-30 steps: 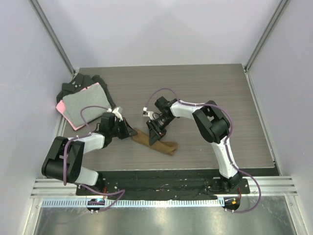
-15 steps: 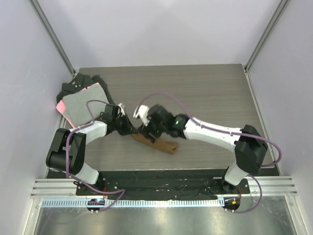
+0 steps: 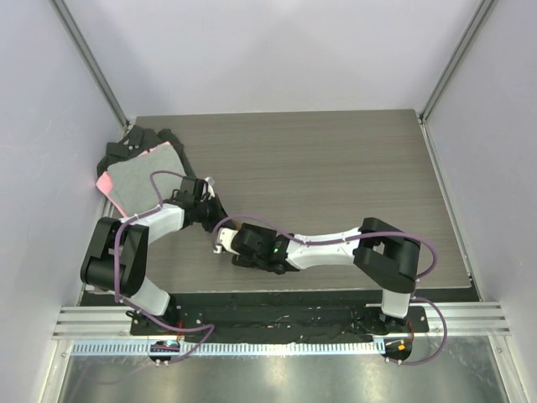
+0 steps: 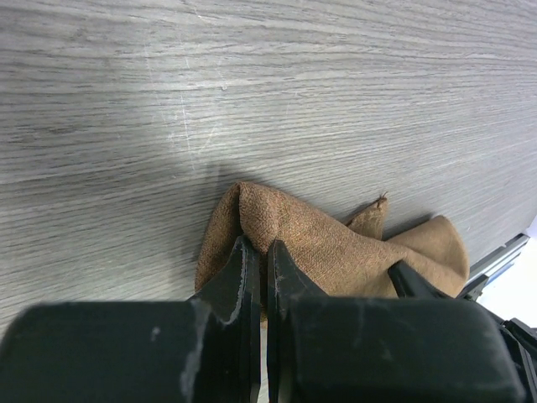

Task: Fold the napkin, place the utensils inside, and roll it up
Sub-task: Roll the napkin with the utensil

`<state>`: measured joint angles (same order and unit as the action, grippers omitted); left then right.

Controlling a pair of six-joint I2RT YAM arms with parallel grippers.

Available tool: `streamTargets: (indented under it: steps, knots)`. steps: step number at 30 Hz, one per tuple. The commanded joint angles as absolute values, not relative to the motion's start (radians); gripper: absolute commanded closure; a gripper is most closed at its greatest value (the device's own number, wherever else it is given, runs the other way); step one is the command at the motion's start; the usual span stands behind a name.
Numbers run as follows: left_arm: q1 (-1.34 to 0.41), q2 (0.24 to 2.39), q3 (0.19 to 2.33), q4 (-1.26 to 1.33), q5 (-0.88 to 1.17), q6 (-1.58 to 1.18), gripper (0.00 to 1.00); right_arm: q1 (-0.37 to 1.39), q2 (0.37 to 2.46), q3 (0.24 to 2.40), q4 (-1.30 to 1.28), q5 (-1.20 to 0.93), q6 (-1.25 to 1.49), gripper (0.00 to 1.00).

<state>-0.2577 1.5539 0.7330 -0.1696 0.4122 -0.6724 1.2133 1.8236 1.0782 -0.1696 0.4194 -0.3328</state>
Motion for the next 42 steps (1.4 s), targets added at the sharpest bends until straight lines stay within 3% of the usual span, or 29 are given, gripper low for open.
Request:
streamTargets:
  steps: [1,10,15,18,19,20,22,23,26,32,42]
  knots:
    - [-0.255,1.562,0.756,-0.213,0.436,-0.657,1.00,1.206,1.854,1.097,-0.115,0.497,-0.360,0.27]
    - [-0.256,1.572,0.773,-0.221,0.449,-0.641,1.00,1.134,1.861,1.104,-0.166,0.411,-0.362,0.28]
    - [-0.255,1.586,0.785,-0.219,0.459,-0.635,1.00,1.075,1.853,1.117,-0.224,0.250,-0.374,0.30]
    - [-0.255,1.597,0.798,-0.219,0.466,-0.632,1.00,1.036,1.864,1.144,-0.273,0.140,-0.364,0.42]
    - [-0.255,1.597,0.801,-0.219,0.465,-0.632,0.95,1.026,1.870,1.163,-0.287,0.115,-0.359,0.46]
    - [-0.253,1.595,0.810,-0.219,0.459,-0.630,0.79,1.019,1.879,1.175,-0.316,0.091,-0.353,0.50]
    - [-0.249,1.577,0.819,-0.232,0.415,-0.623,0.63,0.993,1.905,1.210,-0.347,0.029,-0.336,0.56]
    - [-0.244,1.566,0.828,-0.238,0.394,-0.618,0.47,0.986,1.913,1.221,-0.379,0.014,-0.331,0.58]
    - [-0.233,1.508,0.825,-0.265,0.303,-0.611,0.29,0.957,1.937,1.272,-0.432,-0.066,-0.299,0.64]
    - [-0.232,1.364,0.746,-0.241,0.192,-0.618,0.26,0.894,1.977,1.402,-0.571,-0.227,-0.210,0.69]
    - [-0.233,1.295,0.649,-0.107,0.298,-0.626,0.27,0.779,2.060,1.572,-0.706,-0.520,-0.086,0.72]
